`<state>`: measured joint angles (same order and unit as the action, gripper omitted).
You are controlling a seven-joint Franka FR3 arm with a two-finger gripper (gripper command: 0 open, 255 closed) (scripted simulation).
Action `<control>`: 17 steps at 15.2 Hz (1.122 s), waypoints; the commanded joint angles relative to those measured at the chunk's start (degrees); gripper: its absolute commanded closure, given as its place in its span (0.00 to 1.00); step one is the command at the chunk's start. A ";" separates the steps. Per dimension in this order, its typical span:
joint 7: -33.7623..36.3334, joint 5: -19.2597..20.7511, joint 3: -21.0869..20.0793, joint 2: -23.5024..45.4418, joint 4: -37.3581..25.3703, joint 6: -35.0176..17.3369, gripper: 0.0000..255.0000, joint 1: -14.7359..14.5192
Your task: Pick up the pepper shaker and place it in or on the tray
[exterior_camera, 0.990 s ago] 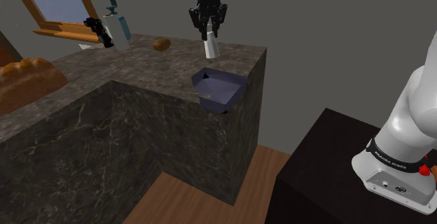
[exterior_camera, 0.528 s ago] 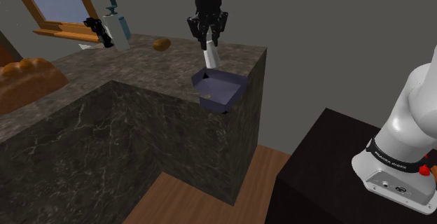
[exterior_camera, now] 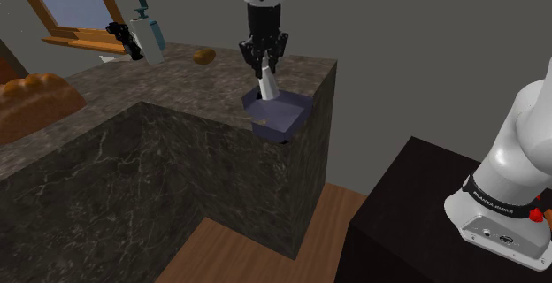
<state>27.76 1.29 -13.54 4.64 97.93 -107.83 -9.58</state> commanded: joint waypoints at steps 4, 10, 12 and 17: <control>-0.11 0.00 0.09 -0.02 3.96 -3.98 1.00 0.11; -0.10 0.01 0.09 0.03 4.37 -4.44 1.00 0.11; -0.10 0.01 0.09 0.03 4.37 -4.44 1.00 0.11; -0.10 0.01 0.09 0.03 4.37 -4.44 0.00 0.11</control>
<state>27.66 1.31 -13.45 4.67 102.30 -112.26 -9.47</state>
